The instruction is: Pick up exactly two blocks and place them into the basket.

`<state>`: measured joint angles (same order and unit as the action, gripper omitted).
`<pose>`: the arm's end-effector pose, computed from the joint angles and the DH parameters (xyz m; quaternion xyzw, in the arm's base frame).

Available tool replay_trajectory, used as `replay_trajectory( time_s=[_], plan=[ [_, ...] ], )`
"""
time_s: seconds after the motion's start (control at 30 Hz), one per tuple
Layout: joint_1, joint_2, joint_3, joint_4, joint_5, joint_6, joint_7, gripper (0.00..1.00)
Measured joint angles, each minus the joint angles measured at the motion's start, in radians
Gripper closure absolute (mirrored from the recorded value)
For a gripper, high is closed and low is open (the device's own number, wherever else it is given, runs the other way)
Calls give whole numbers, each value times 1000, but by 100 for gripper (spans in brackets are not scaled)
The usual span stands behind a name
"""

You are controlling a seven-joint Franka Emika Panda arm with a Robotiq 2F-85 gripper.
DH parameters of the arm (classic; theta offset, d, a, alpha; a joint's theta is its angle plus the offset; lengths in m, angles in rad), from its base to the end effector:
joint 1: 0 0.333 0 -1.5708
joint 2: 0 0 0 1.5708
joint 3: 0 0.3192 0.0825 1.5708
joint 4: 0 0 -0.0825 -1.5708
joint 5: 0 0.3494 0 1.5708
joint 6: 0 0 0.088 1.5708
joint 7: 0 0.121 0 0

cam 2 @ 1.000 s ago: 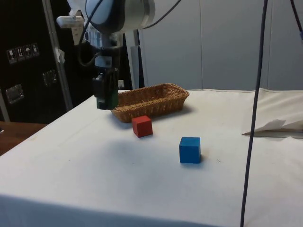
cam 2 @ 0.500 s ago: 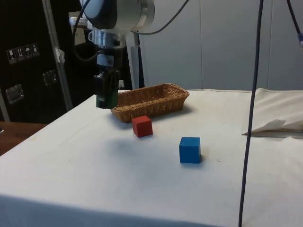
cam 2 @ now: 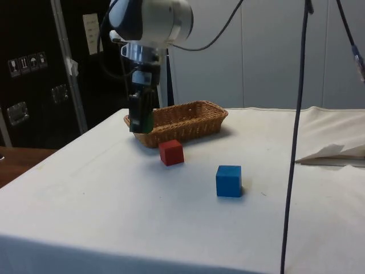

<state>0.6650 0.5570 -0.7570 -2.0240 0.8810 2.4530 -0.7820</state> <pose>0.5841 -0.0283 0.2578 -0.9916 -0.0541 -0.0962 0.0680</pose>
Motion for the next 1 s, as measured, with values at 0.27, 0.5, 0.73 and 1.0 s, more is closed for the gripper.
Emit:
replay_trajectory(
  time_s=[0.27, 0.5, 0.73, 1.0],
  plan=[
    [-10, 37, -33, 3, 39, -14, -82, 100],
    [-11, 40, -41, 5, 40, -18, -85, 100],
    [-11, 43, -76, 7, 38, -29, -106, 100],
    [-11, 62, -106, 13, 34, -31, -126, 100]
  ],
)
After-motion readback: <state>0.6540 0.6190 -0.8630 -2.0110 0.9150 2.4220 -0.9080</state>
